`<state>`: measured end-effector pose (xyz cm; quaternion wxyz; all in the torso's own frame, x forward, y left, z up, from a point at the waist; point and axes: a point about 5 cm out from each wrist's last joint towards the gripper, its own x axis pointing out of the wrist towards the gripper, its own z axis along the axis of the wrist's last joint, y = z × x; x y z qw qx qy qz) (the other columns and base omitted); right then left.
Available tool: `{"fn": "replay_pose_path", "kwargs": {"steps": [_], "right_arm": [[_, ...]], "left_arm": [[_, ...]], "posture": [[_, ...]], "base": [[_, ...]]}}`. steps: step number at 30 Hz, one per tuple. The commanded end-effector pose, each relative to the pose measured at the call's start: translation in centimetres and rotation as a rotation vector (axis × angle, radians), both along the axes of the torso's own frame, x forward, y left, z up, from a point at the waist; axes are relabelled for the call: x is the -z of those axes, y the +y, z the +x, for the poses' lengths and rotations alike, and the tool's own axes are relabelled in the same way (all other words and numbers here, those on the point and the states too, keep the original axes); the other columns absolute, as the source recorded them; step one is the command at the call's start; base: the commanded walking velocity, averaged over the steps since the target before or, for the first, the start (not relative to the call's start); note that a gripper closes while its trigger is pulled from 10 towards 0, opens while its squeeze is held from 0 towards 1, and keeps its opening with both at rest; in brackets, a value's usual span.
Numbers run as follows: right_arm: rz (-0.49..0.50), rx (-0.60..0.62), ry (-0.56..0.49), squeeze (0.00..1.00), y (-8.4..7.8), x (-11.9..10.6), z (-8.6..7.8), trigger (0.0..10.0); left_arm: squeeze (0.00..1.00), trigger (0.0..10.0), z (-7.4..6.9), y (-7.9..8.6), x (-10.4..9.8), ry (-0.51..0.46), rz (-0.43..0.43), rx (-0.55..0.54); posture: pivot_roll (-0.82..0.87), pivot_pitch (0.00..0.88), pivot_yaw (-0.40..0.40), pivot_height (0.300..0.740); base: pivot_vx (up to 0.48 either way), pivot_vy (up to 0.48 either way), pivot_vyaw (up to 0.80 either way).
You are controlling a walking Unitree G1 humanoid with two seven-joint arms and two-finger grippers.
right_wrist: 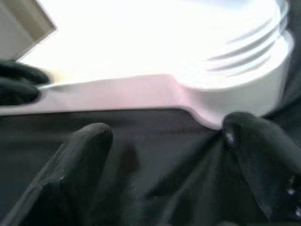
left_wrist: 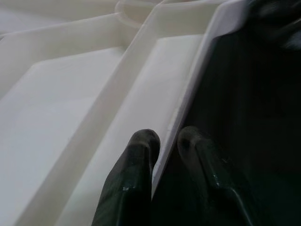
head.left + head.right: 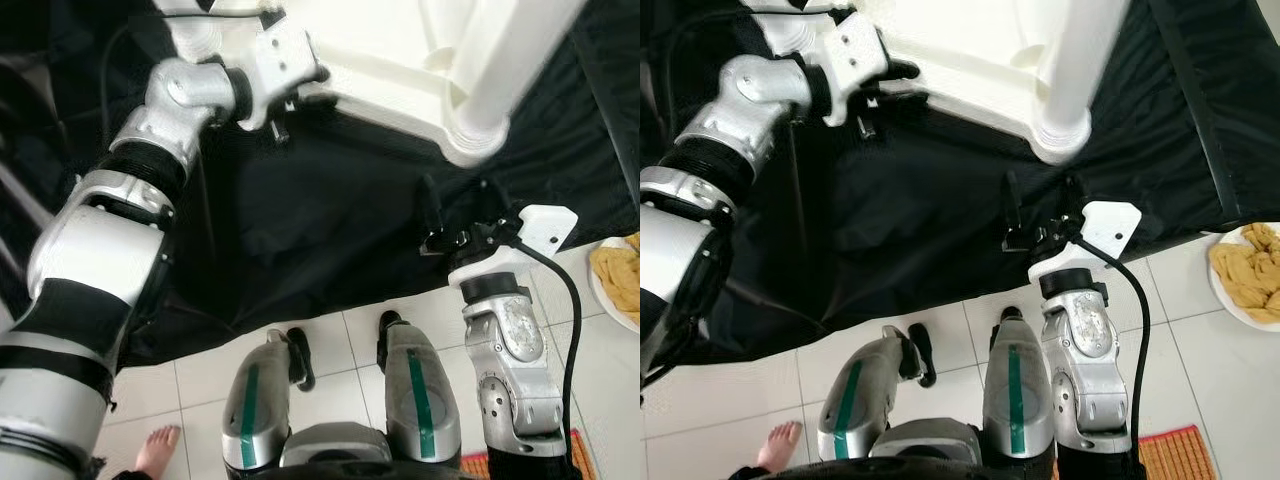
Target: Building children table
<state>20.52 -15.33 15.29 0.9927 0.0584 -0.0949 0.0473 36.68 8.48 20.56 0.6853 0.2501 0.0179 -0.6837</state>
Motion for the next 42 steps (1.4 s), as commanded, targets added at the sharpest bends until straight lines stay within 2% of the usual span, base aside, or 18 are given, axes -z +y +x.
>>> {"fn": "replay_pose_path", "kwargs": {"steps": [1,2,4,6,14,17,26,27,28,29,30,36,37,38,39,40,41,42], "right_arm": [[0.006,-0.022,0.004,0.00,0.2,0.2,0.2,10.0],[0.006,-0.022,0.004,0.00,0.2,0.2,0.2,10.0],[0.006,-0.032,0.000,0.00,0.3,0.1,0.4,10.0],[0.007,-0.040,-0.004,0.00,0.4,0.1,0.7,10.0],[0.006,-0.041,-0.008,0.00,0.3,0.1,0.9,10.0],[0.005,-0.041,-0.011,0.00,0.2,0.1,1.1,10.0],[0.014,-0.046,-0.030,0.00,-0.1,-0.2,2.2,10.0],[0.019,-0.054,-0.038,0.00,-0.1,-0.4,2.5,10.0],[0.019,-0.054,-0.038,0.00,-0.1,-0.4,2.5,10.0],[0.024,-0.065,-0.046,0.41,-0.1,-0.5,2.8,10.0],[0.026,-0.080,-0.055,1.00,-0.1,-0.7,3.2,10.0],[0.020,-0.123,-0.086,1.00,0.0,-1.5,4.9,10.0],[0.013,-0.128,-0.091,1.00,-0.1,-1.6,5.2,10.0],[0.010,-0.131,-0.094,1.00,-0.1,-1.7,5.5,10.0],[0.007,-0.139,-0.099,0.95,0.0,-1.8,5.9,10.0],[0.007,-0.139,-0.099,0.95,0.0,-1.8,5.9,10.0],[0.001,-0.152,-0.108,0.00,0.0,-2.1,6.5,10.0],[-0.001,-0.158,-0.112,0.00,0.1,-2.1,6.7,10.0]], "left_arm": [[0.00,10.0,-0.4,-0.2,1.5,0.127,-0.044,0.009],[0.00,10.0,-0.4,-0.2,1.5,0.127,-0.044,0.009],[0.00,10.0,0.5,-0.7,-1.7,0.044,-0.187,-0.055],[0.00,10.0,0.6,-0.6,-2.5,0.019,-0.207,-0.056],[0.00,10.0,0.3,-0.3,-2.7,0.019,-0.207,-0.013],[0.00,10.0,0.6,-0.2,-2.9,0.000,-0.223,-0.055],[0.00,10.0,1.2,-0.2,-5.1,-0.084,-0.453,-0.259],[1.00,10.0,1.1,-0.1,-5.3,-0.079,-0.509,-0.296],[1.00,10.0,1.1,-0.1,-5.3,-0.079,-0.509,-0.296],[1.00,10.0,0.9,0.0,-5.3,-0.082,-0.546,-0.312],[1.00,10.0,0.4,0.0,-5.2,-0.075,-0.579,-0.316],[0.97,10.0,-1.1,0.3,-4.6,-0.104,-0.618,-0.376],[0.22,10.0,-1.4,0.4,-4.7,-0.114,-0.632,-0.392],[0.22,10.0,-1.6,0.6,-4.7,-0.119,-0.643,-0.402],[0.00,10.0,-1.9,0.8,-4.7,-0.119,-0.667,-0.425],[0.00,10.0,-1.9,0.8,-4.7,-0.119,-0.667,-0.425],[0.00,10.0,-2.4,1.1,-4.6,-0.119,-0.691,-0.470],[0.00,10.0,-2.6,1.2,-4.5,-0.119,-0.696,-0.490]], "posture": [[-0.13,0.235,0.144,0.740],[-0.13,0.235,0.144,0.740],[-0.13,0.231,0.139,0.740],[-0.13,0.230,0.136,0.740],[-0.12,0.223,0.133,0.740],[-0.12,0.220,0.134,0.740],[-0.09,0.212,0.106,0.740],[-0.08,0.206,0.091,0.740],[-0.08,0.206,0.091,0.740],[-0.08,0.206,0.091,0.740],[-0.06,0.199,0.069,0.740],[-0.01,0.179,0.028,0.740],[0.00,0.173,0.017,0.740],[0.00,0.173,0.017,0.740],[0.02,0.165,-0.003,0.740],[0.02,0.165,-0.003,0.740],[0.04,0.158,-0.020,0.740],[0.04,0.158,-0.020,0.740]], "base": [[0.000,0.000,0.00],[0.000,0.000,0.00],[0.000,0.000,0.00],[0.000,0.000,0.00],[0.000,0.000,0.00],[0.000,0.000,0.00],[0.000,0.000,0.00],[0.000,0.000,0.00],[0.000,0.000,0.00],[0.000,0.000,0.00],[0.000,0.000,0.00],[0.000,0.000,0.00],[0.000,0.000,0.00],[0.000,0.000,0.00],[0.000,0.000,0.00],[0.000,0.000,0.00],[0.000,0.000,0.00],[0.000,0.000,0.00]]}}
